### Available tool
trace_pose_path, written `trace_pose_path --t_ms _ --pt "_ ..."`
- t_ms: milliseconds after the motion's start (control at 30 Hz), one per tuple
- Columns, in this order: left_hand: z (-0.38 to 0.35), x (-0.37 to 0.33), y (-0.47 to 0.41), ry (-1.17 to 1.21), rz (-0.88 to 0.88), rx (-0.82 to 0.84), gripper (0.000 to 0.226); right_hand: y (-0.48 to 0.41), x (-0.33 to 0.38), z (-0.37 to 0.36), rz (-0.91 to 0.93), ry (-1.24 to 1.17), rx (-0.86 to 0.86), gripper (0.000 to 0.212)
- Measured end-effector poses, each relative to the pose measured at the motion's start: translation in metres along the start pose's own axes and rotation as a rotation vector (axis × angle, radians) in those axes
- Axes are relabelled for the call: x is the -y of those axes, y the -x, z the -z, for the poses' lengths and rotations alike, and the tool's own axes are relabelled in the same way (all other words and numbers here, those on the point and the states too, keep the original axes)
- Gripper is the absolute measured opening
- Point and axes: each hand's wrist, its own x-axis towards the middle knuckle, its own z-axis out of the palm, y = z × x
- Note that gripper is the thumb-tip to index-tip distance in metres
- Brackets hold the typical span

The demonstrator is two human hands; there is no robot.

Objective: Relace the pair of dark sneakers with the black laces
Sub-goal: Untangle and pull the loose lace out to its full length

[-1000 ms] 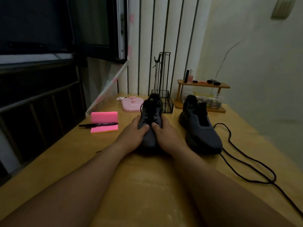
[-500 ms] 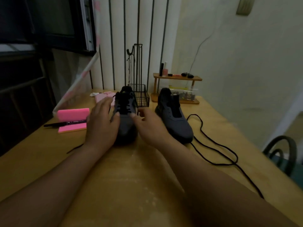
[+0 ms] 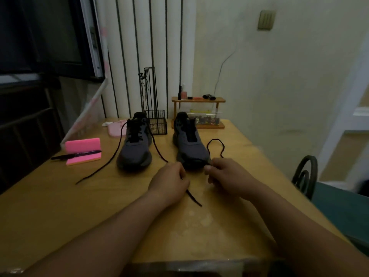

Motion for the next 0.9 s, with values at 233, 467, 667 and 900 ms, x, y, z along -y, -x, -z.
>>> trace_pose_path --t_ms 233,467,667,900 --pt "-0.008 -0.005 0.014 0.115 0.002 -0.047 0.017 -0.002 -0.024 0.027 -0.118 -0.522 -0.209 0.04" --pt "-0.018 -0.039 0.022 -0.081 -0.064 0.003 0.03 0.006 -0.022 0.043 0.01 -0.107 -0.101 0.04" --pt "-0.019 -0.051 0.031 -0.116 -0.065 0.068 0.027 0.051 -0.038 0.088 -0.06 0.321 -0.033 0.026" --pt "-0.018 -0.062 0.04 -0.248 -0.012 0.088 0.013 0.098 -0.027 0.077 -0.307 0.616 0.344 0.033"
